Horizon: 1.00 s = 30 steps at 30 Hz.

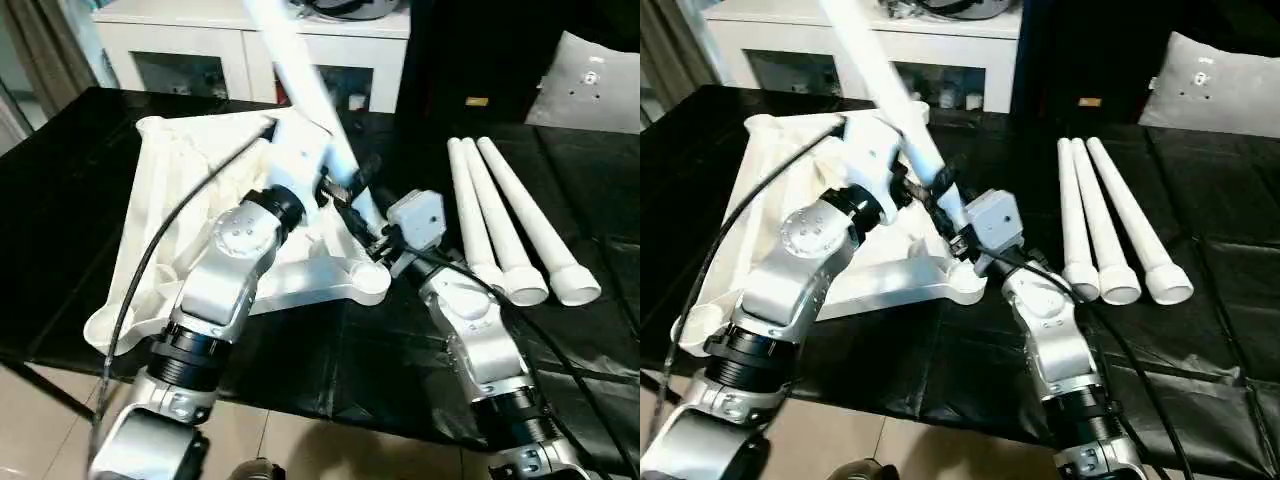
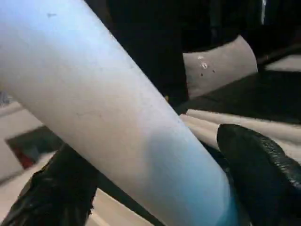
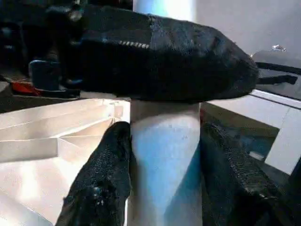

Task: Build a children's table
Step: Pick table leg

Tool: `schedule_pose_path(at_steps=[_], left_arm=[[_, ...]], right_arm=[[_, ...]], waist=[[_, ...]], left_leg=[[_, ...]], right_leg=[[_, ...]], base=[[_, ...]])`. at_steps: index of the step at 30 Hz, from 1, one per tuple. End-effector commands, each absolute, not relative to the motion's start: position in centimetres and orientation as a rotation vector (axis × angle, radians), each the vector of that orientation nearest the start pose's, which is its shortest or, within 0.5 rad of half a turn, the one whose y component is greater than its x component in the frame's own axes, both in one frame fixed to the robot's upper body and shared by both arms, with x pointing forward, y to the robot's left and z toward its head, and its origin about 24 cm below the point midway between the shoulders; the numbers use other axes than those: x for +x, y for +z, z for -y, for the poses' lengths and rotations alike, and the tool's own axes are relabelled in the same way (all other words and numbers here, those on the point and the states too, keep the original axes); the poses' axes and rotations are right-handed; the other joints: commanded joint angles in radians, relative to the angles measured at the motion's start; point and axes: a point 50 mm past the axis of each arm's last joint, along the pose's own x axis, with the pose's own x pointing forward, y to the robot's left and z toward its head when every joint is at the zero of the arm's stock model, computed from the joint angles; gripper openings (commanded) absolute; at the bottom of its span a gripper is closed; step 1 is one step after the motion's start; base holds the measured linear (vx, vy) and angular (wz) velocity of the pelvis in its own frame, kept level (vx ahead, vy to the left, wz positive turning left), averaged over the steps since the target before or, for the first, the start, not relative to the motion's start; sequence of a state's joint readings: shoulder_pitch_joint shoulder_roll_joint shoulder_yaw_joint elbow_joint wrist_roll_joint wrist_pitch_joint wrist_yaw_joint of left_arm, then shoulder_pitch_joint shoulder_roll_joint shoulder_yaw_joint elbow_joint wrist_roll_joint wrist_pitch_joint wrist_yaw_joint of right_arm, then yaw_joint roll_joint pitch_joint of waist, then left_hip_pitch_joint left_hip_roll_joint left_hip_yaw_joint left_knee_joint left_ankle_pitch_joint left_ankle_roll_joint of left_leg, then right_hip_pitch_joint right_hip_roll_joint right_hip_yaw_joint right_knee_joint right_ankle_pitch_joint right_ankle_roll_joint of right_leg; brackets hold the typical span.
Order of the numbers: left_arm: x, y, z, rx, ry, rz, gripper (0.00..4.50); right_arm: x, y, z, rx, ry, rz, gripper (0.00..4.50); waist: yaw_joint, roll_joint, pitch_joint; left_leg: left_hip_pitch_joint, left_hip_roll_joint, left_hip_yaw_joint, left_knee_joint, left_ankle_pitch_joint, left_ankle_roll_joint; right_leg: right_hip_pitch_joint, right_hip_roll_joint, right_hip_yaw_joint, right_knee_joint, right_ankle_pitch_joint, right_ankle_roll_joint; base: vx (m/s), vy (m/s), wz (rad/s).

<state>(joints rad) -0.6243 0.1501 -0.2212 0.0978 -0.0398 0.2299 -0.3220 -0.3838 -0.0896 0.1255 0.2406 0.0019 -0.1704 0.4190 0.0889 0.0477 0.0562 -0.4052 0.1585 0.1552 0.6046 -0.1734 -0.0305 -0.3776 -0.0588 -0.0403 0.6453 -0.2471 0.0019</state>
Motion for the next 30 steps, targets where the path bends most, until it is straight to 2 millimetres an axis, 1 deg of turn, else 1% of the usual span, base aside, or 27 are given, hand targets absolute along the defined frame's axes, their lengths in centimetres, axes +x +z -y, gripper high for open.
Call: schedule_pose_path(at_steps=[1, 2, 3, 4, 5, 6, 7, 8, 9, 12, 13, 14, 15, 16, 17, 19, 20, 21, 23, 26, 30], left_arm=[[33.5, 16.0, -7.5, 0.358, -0.596, 0.213, 3.75], [33.6, 15.9, -7.6, 0.358, -0.592, 0.213, 3.75], [33.6, 15.9, -7.6, 0.353, -0.592, 0.212, 3.66], [33.5, 15.9, -7.6, 0.345, -0.592, 0.211, 3.66], [33.5, 15.9, -7.5, 0.261, -0.601, 0.201, 3.56], [33.4, 15.9, -7.3, 0.191, -0.607, 0.195, 3.56], [33.4, 15.9, -7.3, 0.191, -0.607, 0.195, 3.42], [33.3, 16.0, -7.3, 0.14, -0.611, 0.191, 3.37], [33.0, 16.0, -6.7, 0.043, -0.659, 0.171, 3.3], [32.5, 15.8, -6.1, -0.024, -0.723, 0.155, 3.01], [32.1, 15.7, -5.8, -0.068, -0.754, 0.146, 2.93], [32.1, 15.7, -5.8, -0.068, -0.754, 0.146, 2.85], [31.9, 15.7, -5.5, -0.116, -0.779, 0.138, 2.85], [31.7, 15.7, -5.3, -0.15, -0.793, 0.133, 2.66], [31.6, 15.8, -5.3, -0.182, -0.797, 0.13, 2.66], [31.7, 16.0, -5.3, -0.261, -0.78, 0.124, 2.5], [31.7, 16.0, -5.3, -0.265, -0.779, 0.124, 2.43], [31.8, 16.2, -5.4, -0.295, -0.772, 0.122, 2.28], [31.9, 16.2, -5.5, -0.3, -0.772, 0.12, 2.25], [31.9, 16.2, -5.6, -0.299, -0.772, 0.117, 2.25], [32.0, 16.3, -5.8, -0.292, -0.757, 0.118, 2.25]], right_arm=[[31.0, 10.7, 9.2, -0.203, 0.621, 0.312, 1.82], [31.0, 10.7, 9.2, -0.2, 0.625, 0.31, 1.82], [31.0, 10.6, 9.2, -0.2, 0.626, 0.309, 1.82], [31.0, 10.6, 9.2, -0.199, 0.629, 0.308, 1.82], [31.0, 10.6, 9.2, -0.194, 0.634, 0.306, 1.81], [31.0, 10.5, 9.1, -0.193, 0.636, 0.307, 1.81], [31.0, 10.5, 9.1, -0.193, 0.636, 0.307, 1.81], [31.1, 10.5, 9.1, -0.194, 0.635, 0.308, 1.81], [31.1, 10.4, 9.1, -0.192, 0.638, 0.305, 1.81], [31.1, 10.4, 9.2, -0.189, 0.636, 0.303, 1.8], [31.1, 10.4, 9.2, -0.187, 0.635, 0.302, 1.8], [31.1, 10.4, 9.2, -0.187, 0.635, 0.302, 1.8], [31.2, 10.3, 9.2, -0.184, 0.636, 0.302, 1.8], [31.2, 10.3, 9.2, -0.182, 0.636, 0.301, 1.8], [31.2, 10.3, 9.1, -0.18, 0.636, 0.301, 1.8], [31.2, 10.3, 9.1, -0.179, 0.639, 0.303, 1.8], [31.2, 10.3, 9.1, -0.179, 0.639, 0.303, 1.8], [31.2, 10.3, 9.1, -0.179, 0.642, 0.304, 1.8], [31.2, 10.4, 9.1, -0.18, 0.644, 0.305, 1.8], [31.2, 10.4, 9.0, -0.18, 0.648, 0.306, 1.8], [31.3, 10.4, 9.0, -0.178, 0.651, 0.306, 1.8]], waist=[[-0.002, -0.001, -0.073], [-0.003, -0.003, -0.073], [-0.002, 0.0, -0.073], [-0.002, 0.0, -0.073], [-0.003, -0.004, -0.074], [-0.003, -0.004, -0.073], [-0.003, -0.005, -0.072], [-0.002, -0.005, -0.073], [-0.002, -0.004, -0.073], [-0.001, -0.005, -0.072], [-0.001, -0.002, -0.071], [-0.001, -0.002, -0.071], [-0.002, -0.003, -0.072], [-0.002, -0.003, -0.071], [-0.001, -0.004, -0.071], [-0.002, -0.004, -0.07], [-0.003, -0.005, -0.07], [-0.003, -0.005, -0.069], [-0.004, -0.006, -0.069], [-0.004, -0.005, -0.07], [-0.004, -0.007, -0.07]], left_leg=[[0.023, 0.065, -0.022, -0.062, -0.119, 0.053], [0.023, 0.065, -0.021, -0.063, -0.119, 0.053], [0.024, 0.065, -0.021, -0.062, -0.119, 0.05], [0.024, 0.065, -0.021, -0.062, -0.119, 0.05], [0.023, 0.064, -0.02, -0.061, -0.118, 0.051], [0.022, 0.063, -0.019, -0.061, -0.117, 0.051], [0.021, 0.062, -0.019, -0.061, -0.117, 0.053], [0.021, 0.063, -0.018, -0.06, -0.121, 0.056], [0.022, 0.063, -0.018, -0.06, -0.122, 0.057], [0.022, 0.063, -0.018, -0.061, -0.131, 0.063], [0.022, 0.064, -0.018, -0.061, -0.133, 0.063], [0.022, 0.064, -0.018, -0.061, -0.133, 0.063], [0.023, 0.066, -0.019, -0.062, -0.132, 0.065], [0.022, 0.064, -0.018, -0.061, -0.13, 0.067], [0.022, 0.064, -0.017, -0.061, -0.13, 0.068], [0.021, 0.063, -0.017, -0.062, -0.136, 0.069], [0.022, 0.063, -0.017, -0.061, -0.136, 0.068], [0.021, 0.063, -0.017, -0.063, -0.146, 0.067], [0.021, 0.063, -0.018, -0.063, -0.15, 0.066], [0.022, 0.063, -0.018, -0.063, -0.142, 0.068], [0.022, 0.063, -0.018, -0.062, -0.132, 0.074]], right_leg=[[0.045, -0.083, 0.044, -0.069, 0.12, -0.225], [0.045, -0.082, 0.044, -0.069, 0.122, -0.226], [0.045, -0.083, 0.044, -0.068, 0.122, -0.23], [0.045, -0.083, 0.044, -0.068, 0.122, -0.23], [0.046, -0.082, 0.044, -0.068, 0.132, -0.234], [0.046, -0.083, 0.044, -0.067, 0.132, -0.24], [0.047, -0.083, 0.044, -0.068, 0.132, -0.243], [0.046, -0.084, 0.044, -0.069, 0.122, -0.246], [0.046, -0.084, 0.044, -0.069, 0.118, -0.249], [0.044, -0.082, 0.044, -0.072, 0.093, -0.249], [0.043, -0.083, 0.044, -0.071, 0.089, -0.251], [0.043, -0.083, 0.044, -0.071, 0.089, -0.251], [0.043, -0.082, 0.044, -0.071, 0.095, -0.253], [0.043, -0.081, 0.044, -0.071, 0.099, -0.254], [0.043, -0.081, 0.044, -0.071, 0.1, -0.256], [0.044, -0.081, 0.044, -0.074, 0.09, -0.255], [0.044, -0.08, 0.044, -0.073, 0.088, -0.255], [0.045, -0.081, 0.044, -0.076, 0.07, -0.249], [0.045, -0.08, 0.045, -0.078, 0.056, -0.243], [0.044, -0.079, 0.045, -0.077, 0.065, -0.24], [0.044, -0.08, 0.045, -0.076, 0.077, -0.239]], base=[[0.0, 0.0, 0.0], [0.0, 0.0, 0.0], [0.0, 0.0, 0.0], [0.0, 0.0, 0.0], [0.0, 0.0, 0.0], [0.0, 0.0, 0.0], [0.0, 0.0, 0.0], [0.0, 0.0, 0.0], [0.0, 0.0, 0.0], [0.0, 0.0, 0.0], [0.0, 0.0, 0.0], [0.0, 0.0, 0.0], [0.0, 0.0, 0.0], [0.0, 0.0, 0.0], [0.0, 0.0, 0.0], [0.0, 0.0, 0.0], [0.0, 0.0, 0.0], [0.0, 0.0, 0.0], [0.0, 0.0, 0.0], [0.0, 0.0, 0.0], [0.0, 0.0, 0.0]])
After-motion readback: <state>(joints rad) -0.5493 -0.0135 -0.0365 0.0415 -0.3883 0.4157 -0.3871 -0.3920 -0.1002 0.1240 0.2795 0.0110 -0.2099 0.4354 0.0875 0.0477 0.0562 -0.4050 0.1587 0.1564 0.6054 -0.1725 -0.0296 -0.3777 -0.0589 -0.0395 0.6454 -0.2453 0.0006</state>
